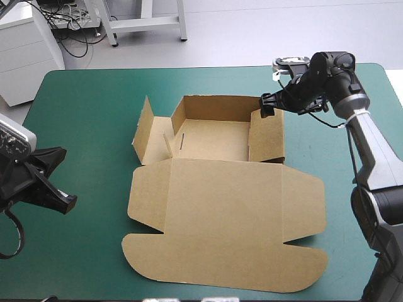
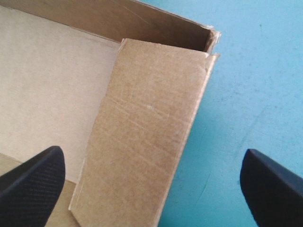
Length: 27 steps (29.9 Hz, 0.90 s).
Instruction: Fold the box
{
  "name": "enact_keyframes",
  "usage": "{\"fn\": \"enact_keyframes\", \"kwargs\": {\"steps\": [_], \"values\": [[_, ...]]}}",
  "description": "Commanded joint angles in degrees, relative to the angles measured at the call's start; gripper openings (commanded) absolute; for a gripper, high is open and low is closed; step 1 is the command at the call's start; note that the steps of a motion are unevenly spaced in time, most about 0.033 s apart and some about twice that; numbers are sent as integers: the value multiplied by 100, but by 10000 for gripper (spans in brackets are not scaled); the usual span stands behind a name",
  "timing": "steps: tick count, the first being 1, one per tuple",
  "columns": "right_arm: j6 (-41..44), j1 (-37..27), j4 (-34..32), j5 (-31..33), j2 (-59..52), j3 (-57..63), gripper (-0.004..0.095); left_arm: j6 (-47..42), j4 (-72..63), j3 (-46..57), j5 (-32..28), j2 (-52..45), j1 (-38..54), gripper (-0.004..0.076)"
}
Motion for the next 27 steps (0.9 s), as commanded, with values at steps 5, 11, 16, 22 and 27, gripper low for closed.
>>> {"fn": "enact_keyframes", "kwargs": {"steps": [5,11,16,22,27], "values": [[512,-23,356,45,-707,-169,924,-77,109,-113,222,9,-9,-20],[472,-23,314,45,-1014,-169,924,-77,160,-113,222,9,-9,-20],[472,-23,55,45,-1098,-103,924,-77,160,-113,222,9,-9,-21],[498,-23,-16,45,-892,462,924,-77,160,-113,222,9,-9,-32],[506,-23,145,45,-512,653,922,-77,160,-113,222,9,-9,-32]]}}
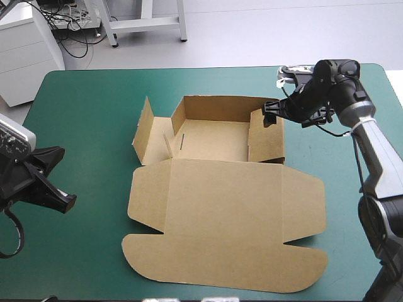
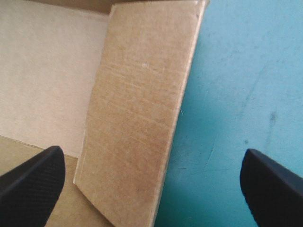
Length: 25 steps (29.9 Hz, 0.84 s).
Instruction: Fold the box
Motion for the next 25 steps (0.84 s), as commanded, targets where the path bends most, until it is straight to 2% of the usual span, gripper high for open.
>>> {"fn": "enact_keyframes", "kwargs": {"steps": [1,7,13,15,18,25], "values": [[-12,-23,189,31,-26,-90,922,-77,70,-113,222,9,-9,-32],[-130,-23,125,6,372,-90,915,-77,70,-113,222,9,-9,-32],[-236,-23,18,-143,621,-90,804,-77,70,-113,222,9,-9,-32],[-236,-23,18,-260,651,-90,723,-77,70,-113,222,9,-9,-32],[-236,-23,5,-411,660,-90,529,-77,27,-113,222,9,-9,-32],[-236,-23,-212,-619,660,-90,-9,-82,-38,-113,222,9,-9,-32]]}}
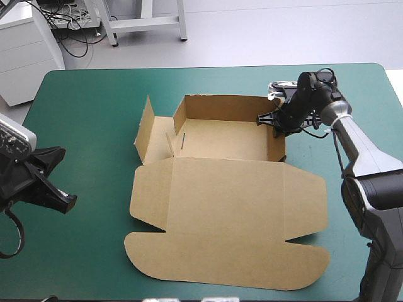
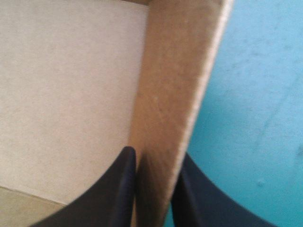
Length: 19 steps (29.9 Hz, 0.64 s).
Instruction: Fold the box
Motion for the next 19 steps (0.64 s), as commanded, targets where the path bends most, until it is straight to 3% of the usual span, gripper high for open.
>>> {"fn": "enact_keyframes", "kwargs": {"steps": [1,7,12,19], "values": [[-61,-28,-176,-183,-307,-143,-19,-82,-42,-119,222,9,-9,-32],[-61,-28,-391,-49,-307,-247,-22,-82,-117,-119,222,9,-9,-32],[-387,-28,-428,474,-418,-765,-23,-230,-117,-119,222,9,-9,-32],[-791,-82,-407,474,-1234,-1171,-23,-282,-28,-119,222,9,-9,-32]]}}
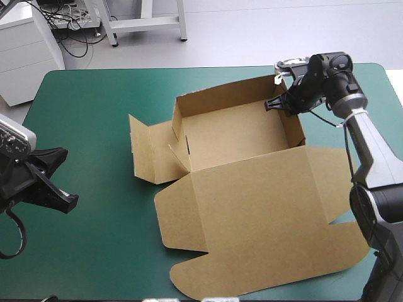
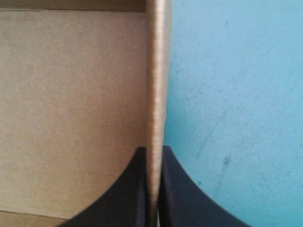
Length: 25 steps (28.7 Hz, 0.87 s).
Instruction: Fold the box
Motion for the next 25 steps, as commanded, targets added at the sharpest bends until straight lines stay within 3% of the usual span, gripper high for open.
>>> {"fn": "enact_keyframes", "kwargs": {"steps": [1,7,15,25], "values": [[-284,-102,142,73,-853,-334,-23,-167,91,-119,212,9,-9,-32],[-600,-498,384,73,-1639,-334,-23,-251,55,-119,224,9,-9,-32],[-1103,-1349,1187,73,-2592,-280,-23,-281,209,-119,120,19,-9,-32],[-911,-1453,1188,73,-3298,-255,-23,-281,114,-111,-430,373,-9,-32]]}}
